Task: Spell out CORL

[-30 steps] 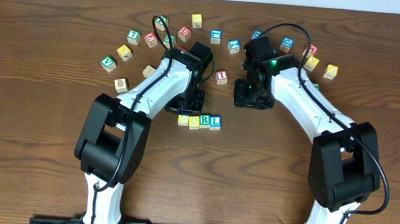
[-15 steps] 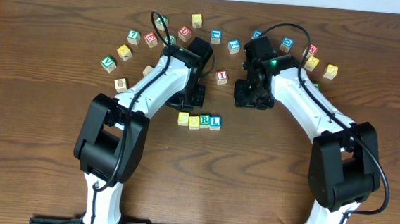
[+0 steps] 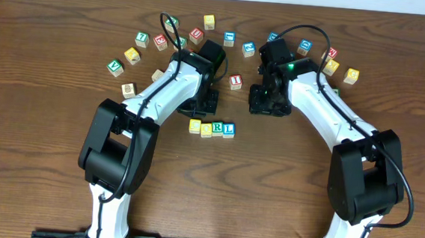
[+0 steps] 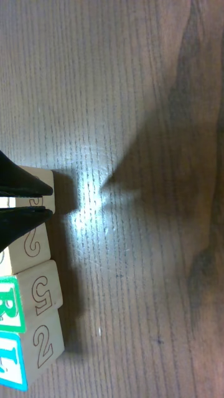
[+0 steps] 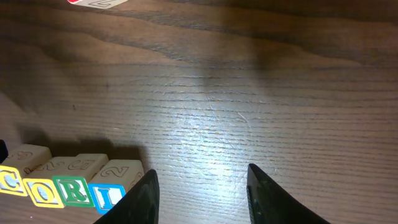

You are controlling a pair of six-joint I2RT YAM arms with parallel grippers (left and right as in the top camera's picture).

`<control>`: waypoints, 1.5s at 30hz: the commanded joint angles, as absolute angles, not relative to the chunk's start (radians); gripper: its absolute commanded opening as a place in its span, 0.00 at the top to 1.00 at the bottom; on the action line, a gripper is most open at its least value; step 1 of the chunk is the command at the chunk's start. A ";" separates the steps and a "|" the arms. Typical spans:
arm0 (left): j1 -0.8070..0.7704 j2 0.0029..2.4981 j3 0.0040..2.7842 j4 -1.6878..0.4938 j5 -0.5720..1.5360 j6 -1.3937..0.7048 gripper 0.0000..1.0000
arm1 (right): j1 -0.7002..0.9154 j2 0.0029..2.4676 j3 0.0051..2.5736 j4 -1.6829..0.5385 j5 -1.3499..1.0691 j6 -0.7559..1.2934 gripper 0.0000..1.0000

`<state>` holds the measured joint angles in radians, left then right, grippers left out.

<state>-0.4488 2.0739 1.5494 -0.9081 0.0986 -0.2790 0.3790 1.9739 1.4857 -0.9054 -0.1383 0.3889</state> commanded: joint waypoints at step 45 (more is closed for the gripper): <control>-0.441 2.082 1.524 -0.925 0.085 -0.263 0.92 | 0.379 1.981 1.503 -0.905 -0.122 0.376 0.59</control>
<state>-0.4484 2.0743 1.5093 -0.9241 0.0986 -0.2718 0.3790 1.9739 1.4857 -0.9070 -0.1345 0.3889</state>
